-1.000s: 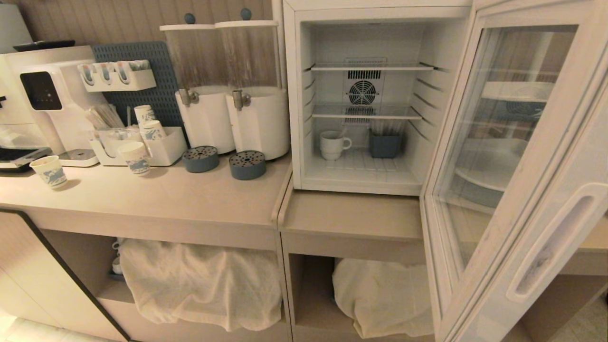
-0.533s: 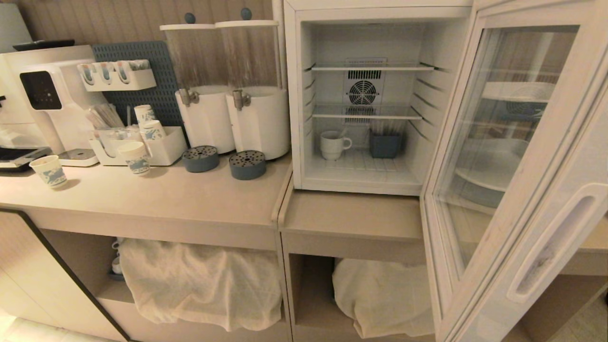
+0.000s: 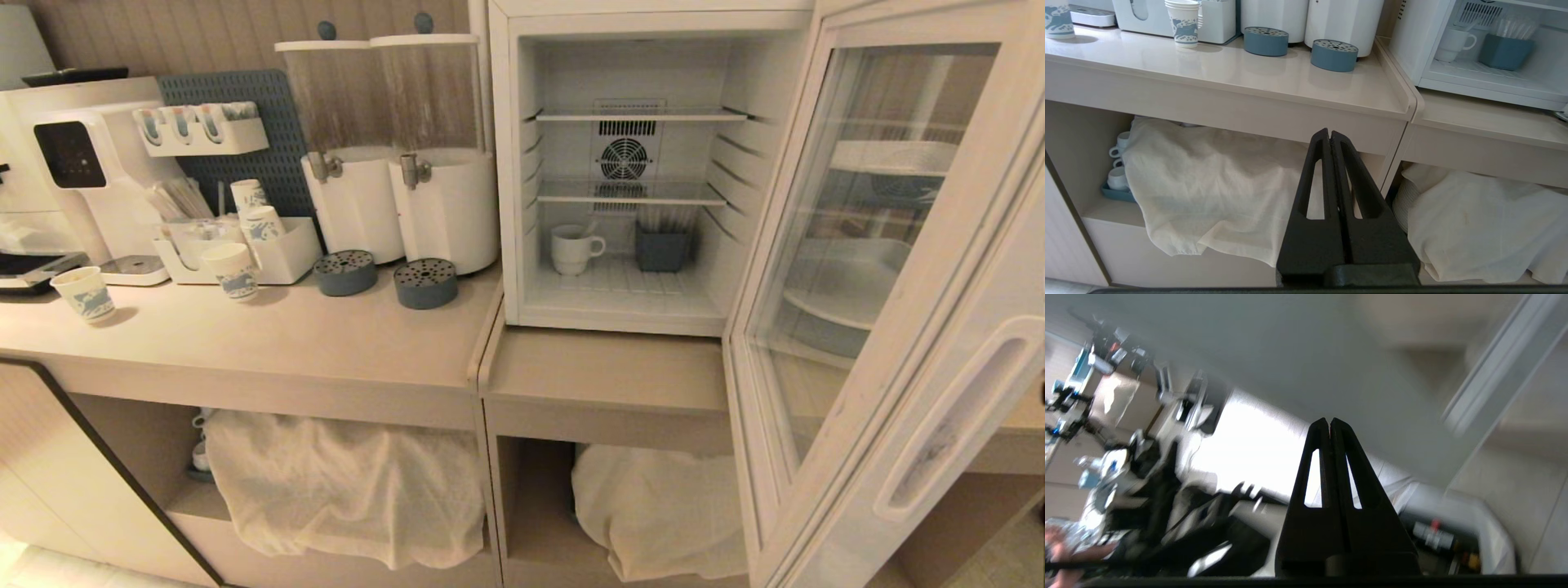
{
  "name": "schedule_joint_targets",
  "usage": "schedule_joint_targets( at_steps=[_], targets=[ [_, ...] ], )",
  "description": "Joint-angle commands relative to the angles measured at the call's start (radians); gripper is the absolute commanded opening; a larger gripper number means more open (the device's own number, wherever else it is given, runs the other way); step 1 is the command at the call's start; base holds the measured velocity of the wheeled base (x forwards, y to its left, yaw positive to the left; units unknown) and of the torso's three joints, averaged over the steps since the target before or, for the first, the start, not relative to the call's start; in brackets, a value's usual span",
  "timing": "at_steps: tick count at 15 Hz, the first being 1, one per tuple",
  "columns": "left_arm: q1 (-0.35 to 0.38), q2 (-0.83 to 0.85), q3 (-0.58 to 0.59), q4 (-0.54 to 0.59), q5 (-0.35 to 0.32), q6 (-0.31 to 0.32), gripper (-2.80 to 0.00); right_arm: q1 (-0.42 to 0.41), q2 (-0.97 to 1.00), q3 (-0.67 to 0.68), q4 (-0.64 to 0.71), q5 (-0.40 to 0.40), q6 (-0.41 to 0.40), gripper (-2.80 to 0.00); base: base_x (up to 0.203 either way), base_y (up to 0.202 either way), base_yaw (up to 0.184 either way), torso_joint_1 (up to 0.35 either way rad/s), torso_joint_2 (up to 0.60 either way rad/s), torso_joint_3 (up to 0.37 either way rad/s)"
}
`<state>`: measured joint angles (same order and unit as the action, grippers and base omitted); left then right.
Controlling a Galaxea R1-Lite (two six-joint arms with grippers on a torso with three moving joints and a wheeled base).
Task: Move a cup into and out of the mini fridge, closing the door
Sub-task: Close the freezer door
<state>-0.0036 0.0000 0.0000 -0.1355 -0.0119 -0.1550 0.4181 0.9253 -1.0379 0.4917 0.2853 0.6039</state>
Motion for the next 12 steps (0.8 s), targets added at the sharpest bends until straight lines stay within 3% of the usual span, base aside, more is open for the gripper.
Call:
schedule_joint_targets(
  at_steps=[1,4,5,6,9,12],
  targets=[
    [0.001,-0.005,0.040,-0.001,0.000,-0.002,-2.80,-0.291,0.027,0.163,-0.236,0.287,-0.085,-2.80,0.000,0.000,0.000,0.000,0.00,0.000],
    [0.001,-0.005,0.040,-0.001,0.000,0.000,-2.80,-0.710,0.080,0.308,-0.489,0.840,-0.239,-2.80,0.000,0.000,0.000,0.000,0.00,0.000],
    [0.001,-0.005,0.040,-0.001,0.000,0.002,-2.80,-0.804,0.116,0.357,-0.595,1.021,-0.297,-2.80,0.000,0.000,0.000,0.000,0.00,0.000],
    [0.001,-0.005,0.040,-0.001,0.000,0.000,-2.80,-0.854,0.158,0.409,-0.690,1.122,-0.355,-2.80,0.000,0.000,0.000,0.000,0.00,0.000],
    [0.001,-0.005,0.040,-0.001,0.000,-0.002,-2.80,-0.866,0.232,0.485,-0.870,1.179,-0.495,-2.80,0.000,0.000,0.000,0.000,0.00,0.000],
    [0.001,-0.005,0.040,-0.001,0.000,-0.002,-2.80,-0.798,0.239,0.503,-0.909,1.157,-0.500,-2.80,0.000,0.000,0.000,0.000,0.00,0.000]
  ],
)
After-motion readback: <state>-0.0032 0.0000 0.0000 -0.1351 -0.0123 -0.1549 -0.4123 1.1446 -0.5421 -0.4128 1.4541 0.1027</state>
